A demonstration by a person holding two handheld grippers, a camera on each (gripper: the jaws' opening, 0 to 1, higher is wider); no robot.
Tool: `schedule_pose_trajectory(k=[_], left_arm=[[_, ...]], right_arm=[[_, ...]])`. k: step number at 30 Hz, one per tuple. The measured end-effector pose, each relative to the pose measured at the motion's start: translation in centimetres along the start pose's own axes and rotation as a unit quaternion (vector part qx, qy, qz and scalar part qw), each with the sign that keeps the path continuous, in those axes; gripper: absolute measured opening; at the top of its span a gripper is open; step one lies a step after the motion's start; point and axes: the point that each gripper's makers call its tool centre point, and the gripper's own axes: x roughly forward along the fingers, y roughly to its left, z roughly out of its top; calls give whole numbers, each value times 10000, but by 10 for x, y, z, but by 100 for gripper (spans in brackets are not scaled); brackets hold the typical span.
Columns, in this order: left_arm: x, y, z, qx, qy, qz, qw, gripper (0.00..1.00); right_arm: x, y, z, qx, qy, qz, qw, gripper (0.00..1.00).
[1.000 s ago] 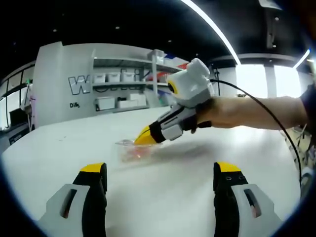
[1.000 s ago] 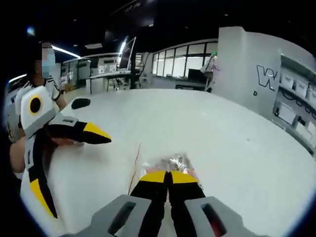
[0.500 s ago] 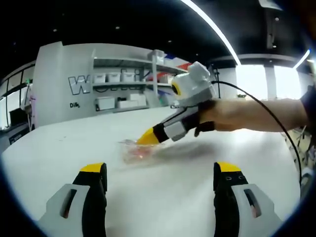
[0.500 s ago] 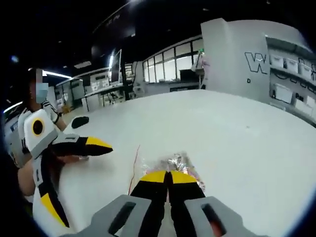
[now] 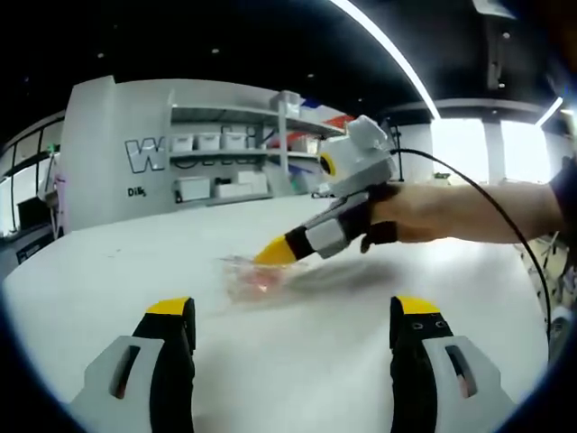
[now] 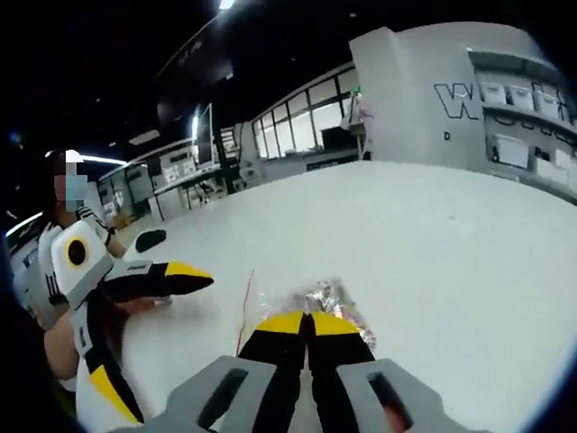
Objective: Open the resealable bag by pulling the two sides of the seal apart until the entire bag opening is separated and visibly accessible.
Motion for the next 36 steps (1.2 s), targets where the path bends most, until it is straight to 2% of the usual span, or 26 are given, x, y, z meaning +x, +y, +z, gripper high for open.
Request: schedule_pose_trajectory(k=[16,23,29,36], left_arm=[[0,0,0,2,1,3,10000,88],[0,0,0,5,5,6,10000,88],[0,0,1,1,1,6,10000,88],[1,1,0,4,7,8,10000,88]], right_arm=[[-9,4,-3,521,-119,56,9986,0],[-14,7,-5,940,-206,134,9953,0],[-16,7,-5,1126,-250,164,9932,0],[-20,11,-5,1816,-360,359,9820,0]])
